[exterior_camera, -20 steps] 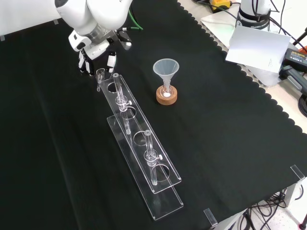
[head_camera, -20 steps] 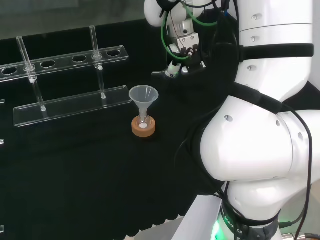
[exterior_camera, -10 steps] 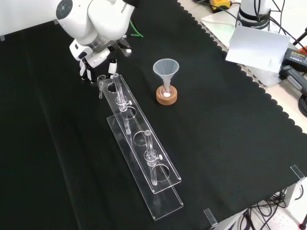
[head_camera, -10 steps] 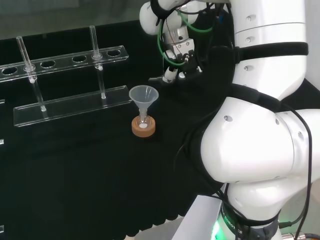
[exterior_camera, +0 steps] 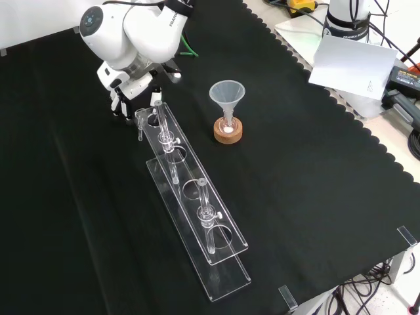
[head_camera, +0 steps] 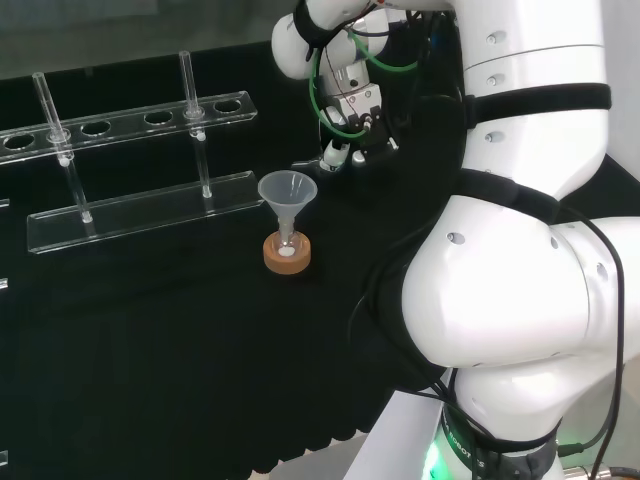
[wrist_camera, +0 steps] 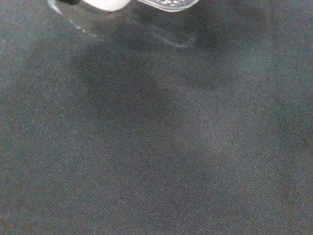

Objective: Put the weighing funnel back on the table.

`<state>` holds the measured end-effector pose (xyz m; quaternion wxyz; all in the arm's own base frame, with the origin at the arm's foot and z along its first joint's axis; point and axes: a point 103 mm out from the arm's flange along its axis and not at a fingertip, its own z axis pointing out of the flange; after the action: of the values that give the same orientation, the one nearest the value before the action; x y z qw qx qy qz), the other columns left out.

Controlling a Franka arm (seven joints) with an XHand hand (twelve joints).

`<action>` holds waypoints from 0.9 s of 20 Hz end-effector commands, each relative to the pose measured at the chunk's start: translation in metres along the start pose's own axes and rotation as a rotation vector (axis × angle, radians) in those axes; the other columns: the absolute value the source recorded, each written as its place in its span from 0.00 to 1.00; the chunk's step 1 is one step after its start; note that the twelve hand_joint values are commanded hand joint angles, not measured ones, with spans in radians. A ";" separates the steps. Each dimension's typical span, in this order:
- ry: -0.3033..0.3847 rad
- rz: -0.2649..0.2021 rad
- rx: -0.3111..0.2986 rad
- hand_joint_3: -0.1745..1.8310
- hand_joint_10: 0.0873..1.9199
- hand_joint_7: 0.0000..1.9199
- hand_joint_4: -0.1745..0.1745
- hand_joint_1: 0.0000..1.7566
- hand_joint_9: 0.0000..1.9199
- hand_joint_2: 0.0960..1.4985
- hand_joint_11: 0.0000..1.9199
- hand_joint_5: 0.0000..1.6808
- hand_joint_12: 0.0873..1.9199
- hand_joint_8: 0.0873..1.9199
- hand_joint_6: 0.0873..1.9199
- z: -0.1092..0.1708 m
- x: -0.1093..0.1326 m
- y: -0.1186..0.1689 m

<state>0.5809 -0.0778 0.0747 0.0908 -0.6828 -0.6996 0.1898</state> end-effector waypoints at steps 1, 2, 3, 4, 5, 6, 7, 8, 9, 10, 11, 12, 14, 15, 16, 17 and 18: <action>0.005 -0.009 -0.007 0.00 0.12 0.28 1.00 0.64 0.47 0.67 0.38 0.85 0.52 0.31 0.10 0.002 0.001 -0.001; 0.008 -0.011 -0.009 0.00 0.12 0.28 1.00 0.64 0.47 0.67 0.38 0.85 0.52 0.31 0.10 0.003 0.002 -0.001; 0.011 -0.013 -0.009 0.00 0.12 0.28 1.00 0.64 0.47 0.67 0.38 0.85 0.52 0.31 0.10 0.004 0.003 -0.002; 0.012 -0.016 -0.008 0.00 0.12 0.28 1.00 0.64 0.47 0.67 0.38 0.85 0.52 0.31 0.10 0.005 0.004 -0.002; 0.014 -0.018 -0.007 0.00 0.12 0.28 1.00 0.64 0.47 0.67 0.38 0.85 0.52 0.31 0.10 0.005 0.005 -0.001; 0.018 -0.022 -0.007 0.00 0.12 0.28 1.00 0.64 0.47 0.67 0.38 0.85 0.52 0.31 0.10 0.006 0.006 -0.001; 0.026 -0.026 -0.009 0.00 0.12 0.28 1.00 0.64 0.47 0.67 0.38 0.84 0.52 0.31 0.10 0.006 0.006 -0.001; 0.035 -0.029 -0.012 0.00 0.12 0.28 1.00 0.64 0.47 0.67 0.38 0.84 0.52 0.31 0.10 0.006 0.006 -0.001; 0.042 -0.034 -0.013 0.00 0.12 0.27 1.00 0.64 0.47 0.67 0.38 0.83 0.53 0.31 0.11 0.007 0.005 -0.001; 0.050 -0.039 -0.013 0.00 0.13 0.26 1.00 0.64 0.46 0.68 0.37 0.81 0.53 0.32 0.15 0.007 0.005 -0.001; 0.061 -0.044 -0.016 0.01 0.13 0.25 1.00 0.63 0.45 0.68 0.37 0.78 0.54 0.32 0.21 0.008 0.004 -0.002; 0.069 -0.049 -0.021 0.02 0.14 0.24 1.00 0.62 0.44 0.69 0.36 0.75 0.55 0.33 0.26 0.008 0.004 -0.002; 0.077 -0.055 -0.025 0.01 0.17 0.21 0.70 0.58 0.41 0.66 0.33 0.57 0.57 0.33 0.33 0.008 0.003 -0.004; 0.084 -0.059 -0.022 0.00 0.18 0.19 0.60 0.56 0.39 0.64 0.31 0.47 0.58 0.33 0.34 0.009 0.002 -0.004; 0.091 -0.067 -0.013 0.00 0.20 0.18 0.52 0.55 0.37 0.63 0.29 0.37 0.59 0.33 0.33 0.010 0.002 -0.005; 0.092 -0.071 -0.007 0.00 0.21 0.16 0.48 0.54 0.35 0.63 0.27 0.30 0.61 0.33 0.31 0.011 0.002 -0.005; 0.094 -0.074 -0.001 0.00 0.23 0.15 0.45 0.53 0.32 0.62 0.25 0.25 0.62 0.33 0.28 0.011 0.001 -0.006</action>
<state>0.5724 -0.0763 0.0663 0.1173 -0.6695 -0.7164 0.1578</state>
